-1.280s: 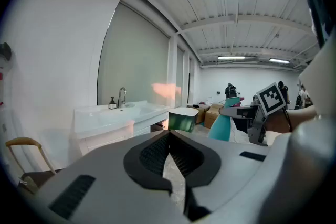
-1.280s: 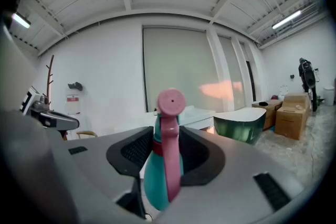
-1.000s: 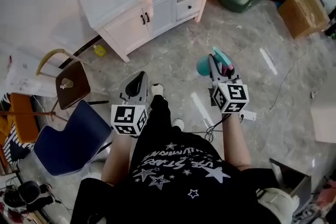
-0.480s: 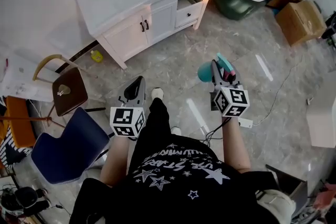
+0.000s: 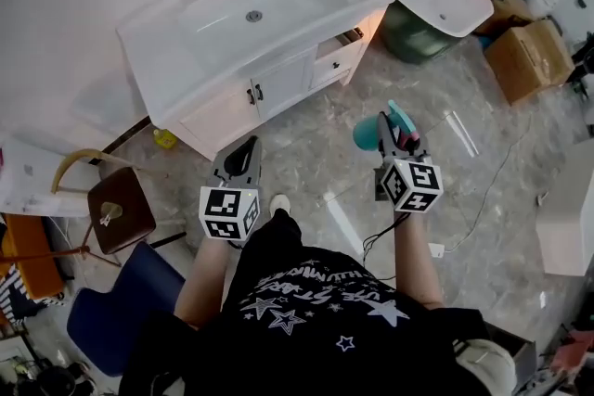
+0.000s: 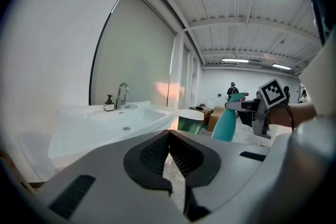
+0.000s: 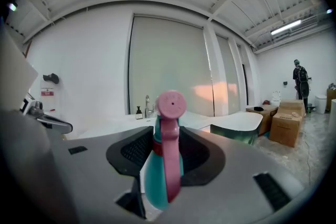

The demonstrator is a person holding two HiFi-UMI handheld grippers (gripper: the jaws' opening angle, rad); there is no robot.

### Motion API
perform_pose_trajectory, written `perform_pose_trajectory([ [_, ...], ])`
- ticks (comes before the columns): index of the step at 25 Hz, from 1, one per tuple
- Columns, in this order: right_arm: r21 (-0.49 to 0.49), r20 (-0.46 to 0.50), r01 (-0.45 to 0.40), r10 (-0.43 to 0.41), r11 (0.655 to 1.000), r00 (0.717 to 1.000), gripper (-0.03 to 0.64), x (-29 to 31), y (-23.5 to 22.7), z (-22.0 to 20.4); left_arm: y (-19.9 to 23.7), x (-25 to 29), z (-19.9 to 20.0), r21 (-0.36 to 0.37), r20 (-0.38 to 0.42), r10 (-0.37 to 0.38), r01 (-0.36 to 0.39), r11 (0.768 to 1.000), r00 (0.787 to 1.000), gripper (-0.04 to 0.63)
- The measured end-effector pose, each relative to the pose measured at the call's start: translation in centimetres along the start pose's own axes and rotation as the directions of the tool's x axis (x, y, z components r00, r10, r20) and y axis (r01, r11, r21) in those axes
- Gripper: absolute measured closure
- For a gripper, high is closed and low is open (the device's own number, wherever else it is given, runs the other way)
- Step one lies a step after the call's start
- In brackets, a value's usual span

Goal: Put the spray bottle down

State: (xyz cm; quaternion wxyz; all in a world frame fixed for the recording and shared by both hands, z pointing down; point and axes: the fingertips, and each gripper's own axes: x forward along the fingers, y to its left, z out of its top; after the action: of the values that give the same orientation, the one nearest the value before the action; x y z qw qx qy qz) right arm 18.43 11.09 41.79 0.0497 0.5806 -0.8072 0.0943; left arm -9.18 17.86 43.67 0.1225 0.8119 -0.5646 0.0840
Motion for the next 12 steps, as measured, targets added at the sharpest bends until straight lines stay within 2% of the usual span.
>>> perform_pose_trajectory([
  [6,-0.006,-0.004,0.044,-0.044,0.999,0.999,0.457,9.6,-0.1,2.8,6.5,7.7,3.1,-0.01,-0.013,-0.026,0.026,1.0,1.0,0.58],
  [12,0.009,0.002,0.061,-0.061,0.998,0.998,0.457,15.7,0.3,4.0,10.5,12.6,4.5,-0.004,-0.03,-0.046,0.046,0.999,0.998,0.58],
])
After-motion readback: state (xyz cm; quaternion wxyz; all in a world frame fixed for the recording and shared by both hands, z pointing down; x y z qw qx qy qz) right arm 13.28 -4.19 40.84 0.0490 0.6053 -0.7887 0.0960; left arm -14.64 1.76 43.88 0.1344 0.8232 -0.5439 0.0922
